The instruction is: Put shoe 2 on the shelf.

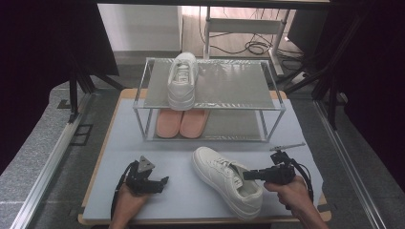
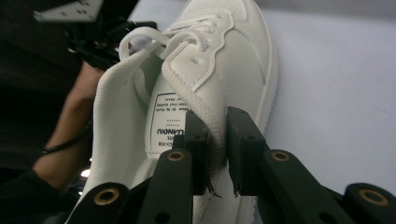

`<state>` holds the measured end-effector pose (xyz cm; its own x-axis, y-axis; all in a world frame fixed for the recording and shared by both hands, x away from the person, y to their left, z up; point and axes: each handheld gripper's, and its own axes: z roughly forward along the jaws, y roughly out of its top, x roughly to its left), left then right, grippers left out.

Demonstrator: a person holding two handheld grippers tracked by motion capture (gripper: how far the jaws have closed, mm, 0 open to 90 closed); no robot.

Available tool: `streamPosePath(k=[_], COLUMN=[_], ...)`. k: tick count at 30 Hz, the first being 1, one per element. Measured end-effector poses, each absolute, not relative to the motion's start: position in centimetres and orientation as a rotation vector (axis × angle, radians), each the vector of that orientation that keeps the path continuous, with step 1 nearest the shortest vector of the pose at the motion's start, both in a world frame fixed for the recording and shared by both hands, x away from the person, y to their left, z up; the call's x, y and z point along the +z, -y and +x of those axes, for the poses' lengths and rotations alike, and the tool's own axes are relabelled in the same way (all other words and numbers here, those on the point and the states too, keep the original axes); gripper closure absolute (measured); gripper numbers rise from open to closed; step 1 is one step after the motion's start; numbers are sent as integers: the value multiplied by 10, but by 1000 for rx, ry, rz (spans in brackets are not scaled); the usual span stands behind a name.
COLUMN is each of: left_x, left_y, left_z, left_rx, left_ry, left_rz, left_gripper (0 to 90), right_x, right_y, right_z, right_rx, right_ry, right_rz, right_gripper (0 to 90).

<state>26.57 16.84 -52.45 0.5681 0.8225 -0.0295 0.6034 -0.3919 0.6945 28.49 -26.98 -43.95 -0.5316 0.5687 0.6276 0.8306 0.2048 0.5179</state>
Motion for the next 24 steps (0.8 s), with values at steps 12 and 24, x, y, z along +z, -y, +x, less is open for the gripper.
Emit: streamPosePath(k=[12, 24], left_x=[-525, -525], left_y=[-168, -168], left_z=[266, 266], left_rx=[421, 422], left_ry=[-1134, -1136], left_rz=[2131, 2131], left_gripper=[138, 137], right_x=[-411, -384], right_y=[283, 295], right_z=[290, 296], right_rx=[-1364, -1455], right_ry=[2051, 1967], right_rz=[-1302, -1302], right_gripper=[788, 787])
